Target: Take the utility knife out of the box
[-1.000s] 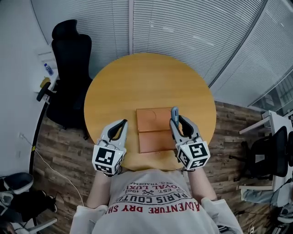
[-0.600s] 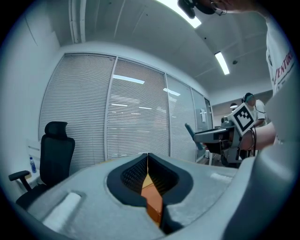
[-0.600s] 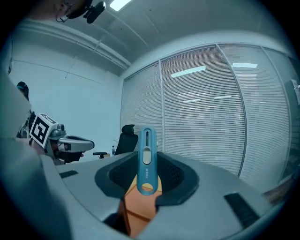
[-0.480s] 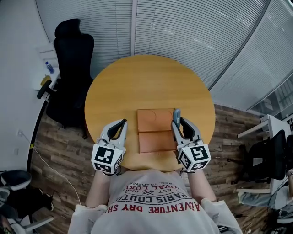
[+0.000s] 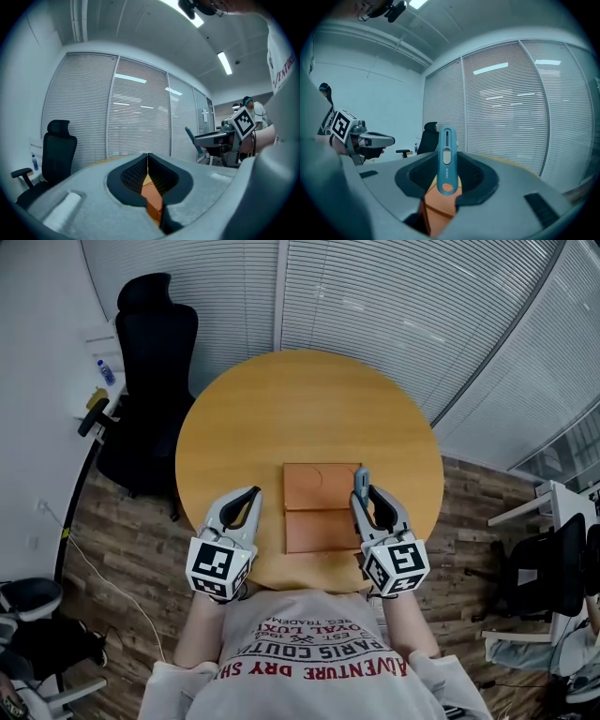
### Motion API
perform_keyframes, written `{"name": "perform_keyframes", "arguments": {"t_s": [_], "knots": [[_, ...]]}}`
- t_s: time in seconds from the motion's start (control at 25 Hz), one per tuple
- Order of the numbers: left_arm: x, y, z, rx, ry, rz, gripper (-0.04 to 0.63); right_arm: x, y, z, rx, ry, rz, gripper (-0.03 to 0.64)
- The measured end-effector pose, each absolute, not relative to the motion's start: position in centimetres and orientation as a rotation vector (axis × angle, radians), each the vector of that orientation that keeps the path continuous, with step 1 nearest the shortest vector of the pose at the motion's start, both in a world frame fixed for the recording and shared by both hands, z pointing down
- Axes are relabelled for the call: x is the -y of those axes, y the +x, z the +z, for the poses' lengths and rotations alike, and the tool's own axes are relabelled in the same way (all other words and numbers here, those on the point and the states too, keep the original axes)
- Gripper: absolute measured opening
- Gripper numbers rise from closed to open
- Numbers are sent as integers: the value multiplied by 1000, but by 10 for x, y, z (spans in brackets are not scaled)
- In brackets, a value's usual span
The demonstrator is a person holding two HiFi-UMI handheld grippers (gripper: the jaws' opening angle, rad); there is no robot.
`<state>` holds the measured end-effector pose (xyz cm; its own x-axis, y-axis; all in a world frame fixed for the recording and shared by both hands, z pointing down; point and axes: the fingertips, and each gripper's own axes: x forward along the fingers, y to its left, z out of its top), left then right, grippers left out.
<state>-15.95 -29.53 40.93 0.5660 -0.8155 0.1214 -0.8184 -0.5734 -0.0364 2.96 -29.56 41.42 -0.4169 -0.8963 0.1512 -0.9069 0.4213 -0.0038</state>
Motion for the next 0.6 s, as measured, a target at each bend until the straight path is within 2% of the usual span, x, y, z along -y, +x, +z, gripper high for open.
{"name": "perform_keyframes", "arguments": {"t_s": [0.6], "knots": [[301,-155,415,1409,2764,206,11,298,34,423,2520,1646,160,132]]}}
